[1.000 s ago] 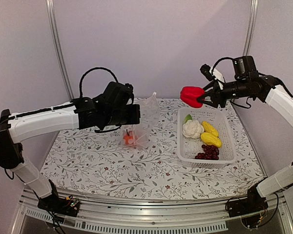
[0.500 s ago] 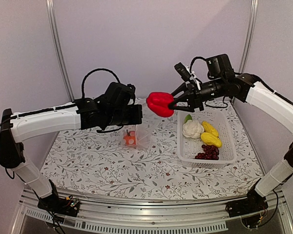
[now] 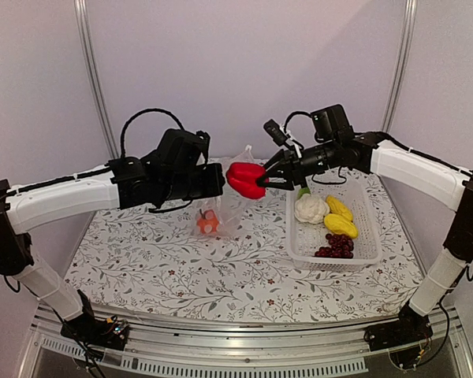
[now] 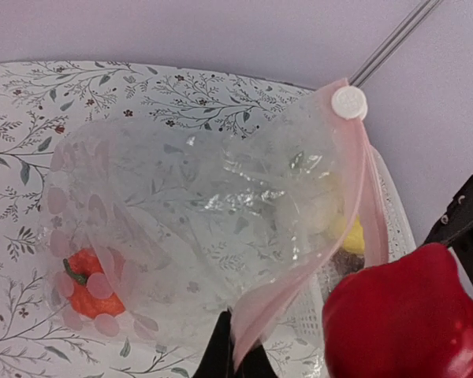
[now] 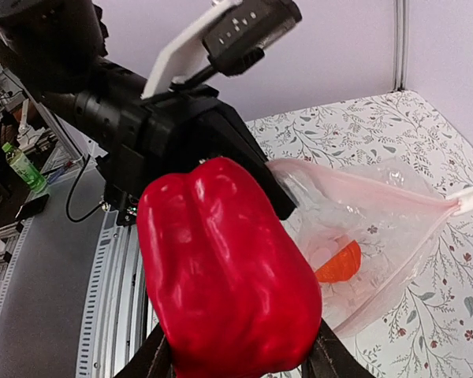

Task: Place the food in the zip-top bag and seal the zipper
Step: Place the fake vegetable in the zipper food storage bag.

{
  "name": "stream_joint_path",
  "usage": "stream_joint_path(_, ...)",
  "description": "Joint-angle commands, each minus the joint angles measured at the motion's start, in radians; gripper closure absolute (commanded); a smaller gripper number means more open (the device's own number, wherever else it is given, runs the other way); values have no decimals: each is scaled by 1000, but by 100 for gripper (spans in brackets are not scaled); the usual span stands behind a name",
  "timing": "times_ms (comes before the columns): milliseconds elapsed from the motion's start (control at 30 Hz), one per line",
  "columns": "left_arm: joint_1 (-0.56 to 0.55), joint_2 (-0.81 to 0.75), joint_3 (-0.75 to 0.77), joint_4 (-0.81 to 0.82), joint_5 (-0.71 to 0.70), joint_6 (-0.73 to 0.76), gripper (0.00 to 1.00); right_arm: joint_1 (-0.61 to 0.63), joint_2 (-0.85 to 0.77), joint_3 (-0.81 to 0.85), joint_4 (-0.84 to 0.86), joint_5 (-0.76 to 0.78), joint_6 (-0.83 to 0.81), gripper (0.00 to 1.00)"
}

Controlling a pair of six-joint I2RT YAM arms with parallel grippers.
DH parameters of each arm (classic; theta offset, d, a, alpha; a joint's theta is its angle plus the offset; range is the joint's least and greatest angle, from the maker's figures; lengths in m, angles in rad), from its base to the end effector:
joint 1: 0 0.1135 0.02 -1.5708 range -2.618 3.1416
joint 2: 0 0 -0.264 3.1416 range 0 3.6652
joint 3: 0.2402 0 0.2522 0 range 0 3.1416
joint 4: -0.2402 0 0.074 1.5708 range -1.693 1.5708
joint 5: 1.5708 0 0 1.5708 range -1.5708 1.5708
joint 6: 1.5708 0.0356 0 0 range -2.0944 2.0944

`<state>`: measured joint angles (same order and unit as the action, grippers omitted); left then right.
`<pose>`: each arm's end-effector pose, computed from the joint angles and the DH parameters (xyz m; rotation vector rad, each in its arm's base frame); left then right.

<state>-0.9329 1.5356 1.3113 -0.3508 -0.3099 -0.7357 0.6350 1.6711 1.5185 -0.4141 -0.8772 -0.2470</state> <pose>0.2192 -0.2775 0.3227 0.0304 2.1861 -0.6486 0.2891 0.2470 0.3463 -1.3524 1.6286 1.1605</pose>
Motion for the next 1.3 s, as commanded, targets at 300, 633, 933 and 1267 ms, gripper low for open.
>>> stream_joint_path(300,3,44,33,30,45,10,100,114,110,80,-197,561,-65,72)
stream_joint_path(633,2,69,43,29,46,1,100,190,194,262,-302,665,-55,36)
stream_joint_path(933,24,15,-3,10,7,-5,100,174,73,258,-323,653,-36,24)
stream_joint_path(1267,26,12,9,9,20,8,100,129,143,215,-318,729,68,41)
